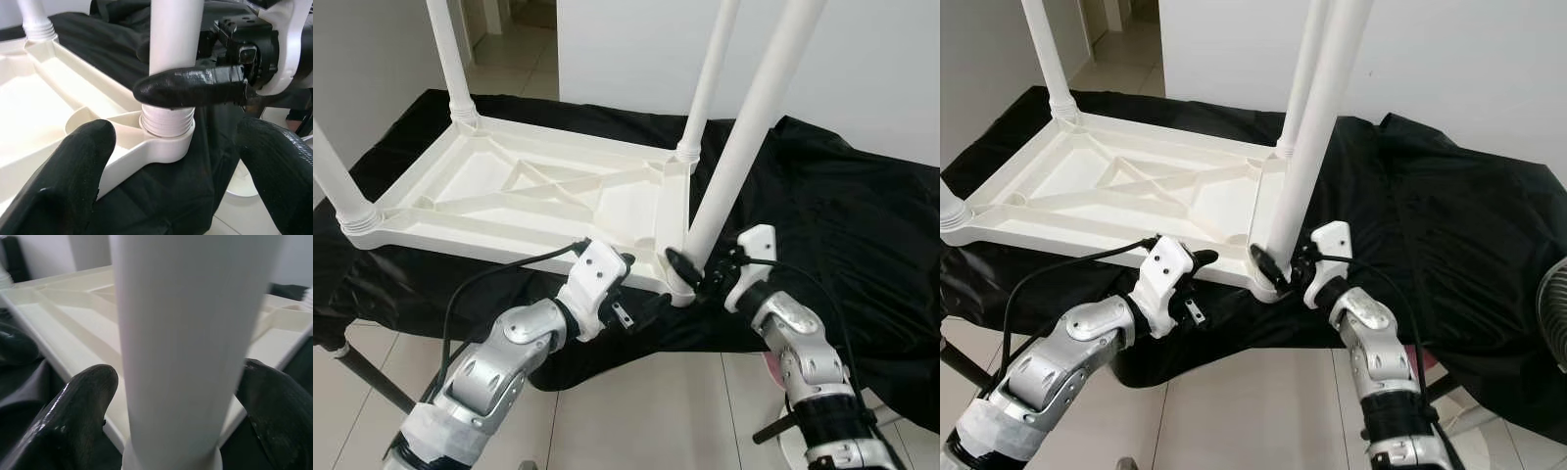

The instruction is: Building children table

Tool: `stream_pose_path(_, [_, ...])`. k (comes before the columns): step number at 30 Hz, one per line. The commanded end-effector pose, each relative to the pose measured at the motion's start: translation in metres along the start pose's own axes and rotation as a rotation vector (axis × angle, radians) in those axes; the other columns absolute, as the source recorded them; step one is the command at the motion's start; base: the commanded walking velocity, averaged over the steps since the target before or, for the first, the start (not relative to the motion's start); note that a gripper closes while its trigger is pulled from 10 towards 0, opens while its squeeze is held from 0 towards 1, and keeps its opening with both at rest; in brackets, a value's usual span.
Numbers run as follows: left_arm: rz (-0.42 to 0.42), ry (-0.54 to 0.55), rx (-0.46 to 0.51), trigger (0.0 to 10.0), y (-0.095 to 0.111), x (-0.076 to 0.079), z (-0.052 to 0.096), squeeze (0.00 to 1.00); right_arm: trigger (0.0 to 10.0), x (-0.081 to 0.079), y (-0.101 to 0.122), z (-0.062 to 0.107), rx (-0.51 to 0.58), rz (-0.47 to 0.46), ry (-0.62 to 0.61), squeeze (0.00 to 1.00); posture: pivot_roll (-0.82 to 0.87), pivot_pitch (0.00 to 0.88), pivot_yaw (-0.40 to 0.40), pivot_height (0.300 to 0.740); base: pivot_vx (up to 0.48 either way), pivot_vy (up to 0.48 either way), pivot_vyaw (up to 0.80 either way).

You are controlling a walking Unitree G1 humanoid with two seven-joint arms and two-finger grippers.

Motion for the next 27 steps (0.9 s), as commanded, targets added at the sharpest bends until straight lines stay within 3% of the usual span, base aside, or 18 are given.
stream_pose_path(1, [0.024, -0.031, -0.021, 10.0, -0.001, 0.0, 0.0, 0.0, 10.0, -0.002, -0.002, -0.003, -0.003, 0.016, 0.045, 0.0, 0.02, 0.0, -0.057, 0.74, 0.0, 0.0, 0.0])
stream_pose_path(12, [0.026, -0.031, -0.02, 10.0, 0.004, -0.002, -0.001, 0.0, 10.0, -0.006, -0.006, -0.023, -0.017, 0.036, 0.148, 0.0, 0.02, 0.004, -0.062, 0.74, 0.0, 0.0, 0.0])
stream_pose_path(13, [0.025, -0.027, -0.015, 10.0, 0.005, -0.002, -0.001, 0.0, 3.1, -0.007, -0.008, -0.023, -0.021, 0.039, 0.157, 0.0, 0.02, 0.006, -0.061, 0.74, 0.0, 0.0, 0.0])
stream_pose_path(14, [0.025, -0.027, -0.015, 10.0, 0.005, -0.002, -0.001, 0.0, 3.1, -0.007, -0.008, -0.023, -0.021, 0.039, 0.157, 0.0, 0.02, 0.006, -0.061, 0.74, 0.0, 0.0, 0.0])
stream_pose_path(15, [0.028, -0.028, -0.016, 10.0, 0.005, -0.002, -0.001, 0.0, 0.0, -0.008, -0.01, -0.021, -0.024, 0.036, 0.162, 0.0, 0.02, 0.011, -0.064, 0.74, 0.0, 0.0, 0.0])
stream_pose_path(23, [0.035, -0.025, -0.025, 10.0, 0.005, -0.001, 0.0, 0.0, 0.0, -0.006, -0.016, -0.015, -0.014, 0.015, 0.169, 0.0, 0.02, 0.023, -0.068, 0.74, 0.0, 0.0, 0.0])
stream_pose_path(24, [0.034, -0.023, -0.025, 10.0, 0.005, -0.002, -0.001, 0.0, 8.1, -0.006, -0.016, -0.015, -0.012, 0.012, 0.164, 0.0, 0.02, 0.025, -0.068, 0.74, 0.0, 0.0, 0.0])
stream_pose_path(25, [0.034, -0.021, -0.026, 10.0, 0.005, -0.002, -0.001, 0.0, 8.1, -0.006, -0.016, -0.015, -0.009, 0.011, 0.162, 0.0, 0.02, 0.025, -0.068, 0.74, 0.0, 0.0, 0.0])
stream_pose_path(26, [0.032, -0.023, -0.031, 10.0, 0.004, -0.002, -0.001, 0.0, 10.0, -0.007, -0.016, -0.015, -0.003, 0.007, 0.156, 0.0, 0.02, 0.024, -0.07, 0.74, 0.0, 0.0, 0.0])
stream_pose_path(27, [0.032, -0.023, -0.031, 10.0, 0.004, -0.002, -0.001, 0.0, 10.0, -0.007, -0.016, -0.015, -0.003, 0.007, 0.156, 0.0, 0.02, 0.024, -0.07, 0.74, 0.0, 0.0, 0.0])
Point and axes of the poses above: a point about 5 cm out from each wrist's last joint towards the gripper, its own z axis pointing back from the gripper into the wrist, its own y axis along the axis of the wrist's last joint, x = y × z, the point moved 5 cm from there along -z, pointing out of the wrist towards the gripper, and after that the axes turned 13 degrees about z, right-handed, at the moved point
